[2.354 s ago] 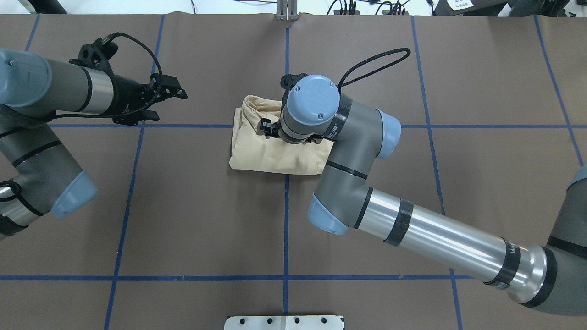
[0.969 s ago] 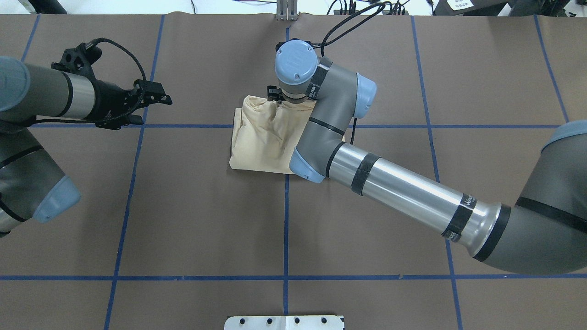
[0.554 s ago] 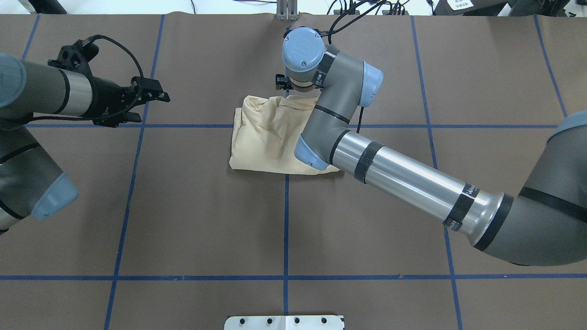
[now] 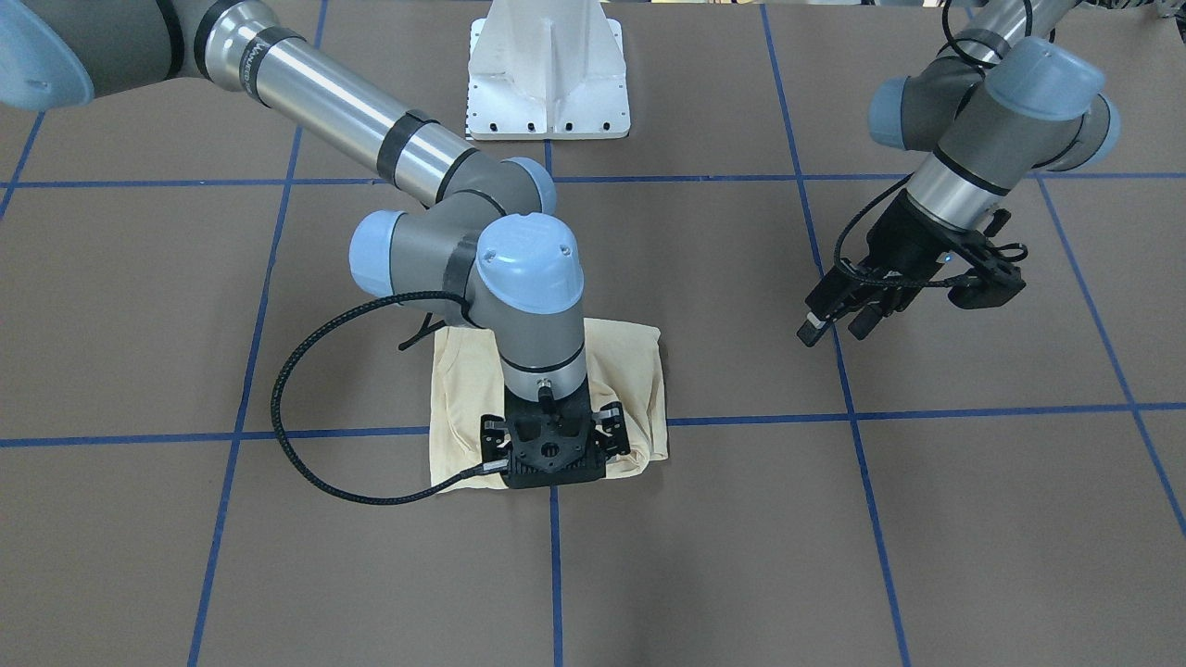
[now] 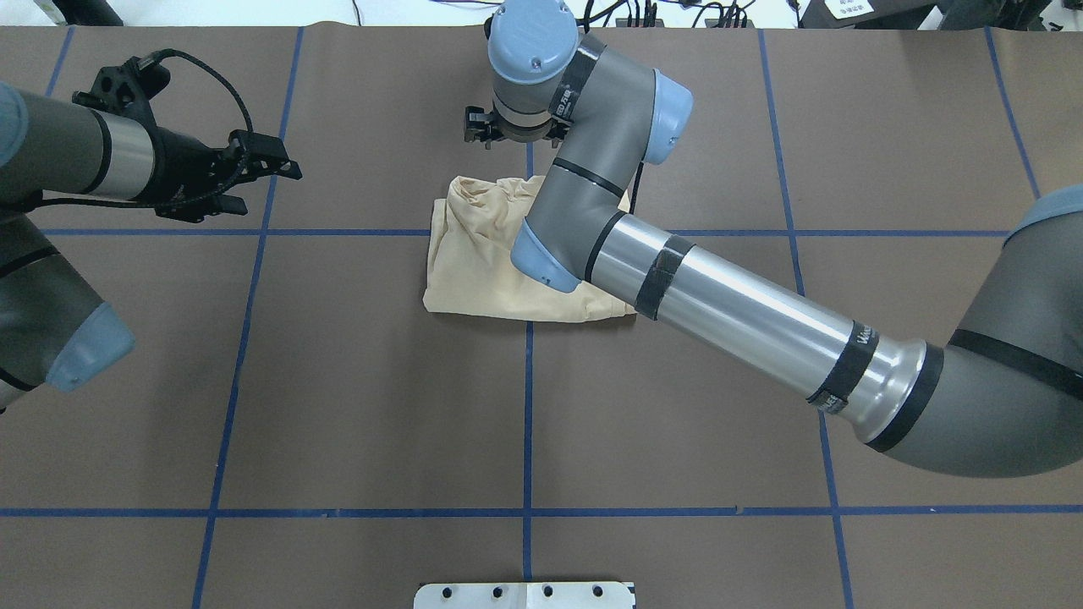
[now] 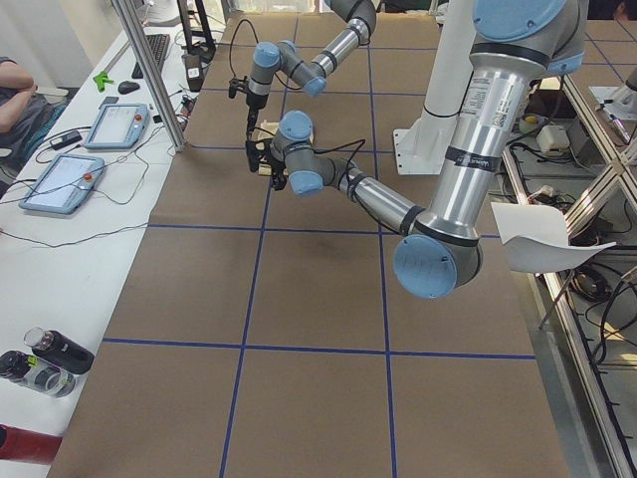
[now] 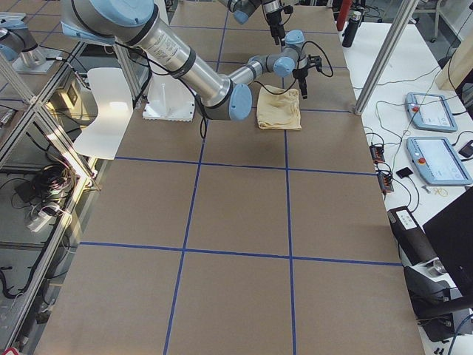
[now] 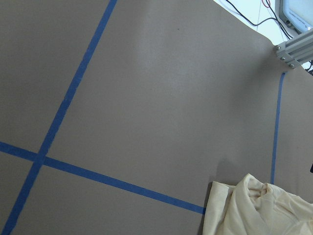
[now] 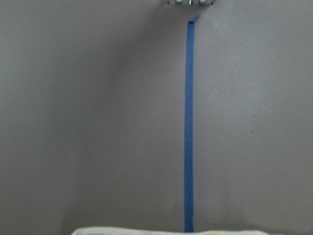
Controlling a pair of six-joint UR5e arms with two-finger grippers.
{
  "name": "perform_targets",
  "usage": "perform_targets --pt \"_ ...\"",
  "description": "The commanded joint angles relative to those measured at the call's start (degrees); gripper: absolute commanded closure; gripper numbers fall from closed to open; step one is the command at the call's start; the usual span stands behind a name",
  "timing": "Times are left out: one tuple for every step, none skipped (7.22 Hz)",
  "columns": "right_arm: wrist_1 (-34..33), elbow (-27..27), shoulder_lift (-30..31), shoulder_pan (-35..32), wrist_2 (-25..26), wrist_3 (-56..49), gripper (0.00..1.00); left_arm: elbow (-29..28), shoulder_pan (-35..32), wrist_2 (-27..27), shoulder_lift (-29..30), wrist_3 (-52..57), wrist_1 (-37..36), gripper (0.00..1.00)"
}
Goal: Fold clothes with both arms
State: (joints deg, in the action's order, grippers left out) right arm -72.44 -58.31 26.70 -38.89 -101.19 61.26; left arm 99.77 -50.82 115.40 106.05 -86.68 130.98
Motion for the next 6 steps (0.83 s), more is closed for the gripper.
perform_targets --pt "-8.3 -6.4 1.6 3.9 0.0 0.3 0.01 0.3 -0.1 0.0 -0.1 0.1 -0.2 0.01" --pt "-8.0 -5.7 3.6 4.5 1.1 0.0 0.01 0.3 -0.1 0.0 -0.1 0.0 -0.2 0.01" --pt "-7.8 -3.4 3.3 4.6 1.6 -0.3 0.01 0.4 -0.1 0.0 -0.2 -0.1 -0.2 0.01" --pt "-7.7 -2.6 3.0 4.6 1.6 -0.6 0.01 0.4 -0.1 0.0 -0.2 -0.2 -0.2 0.01" --pt "-6.0 -0.9 2.8 4.5 1.7 -0.8 0.01 0.4 -0.1 0.0 -0.2 -0.2 -0.1 0.01" --pt "-0.8 3.0 2.1 4.3 2.0 -0.8 0.01 0.5 -0.1 0.0 -0.2 -0.3 -0.2 0.01"
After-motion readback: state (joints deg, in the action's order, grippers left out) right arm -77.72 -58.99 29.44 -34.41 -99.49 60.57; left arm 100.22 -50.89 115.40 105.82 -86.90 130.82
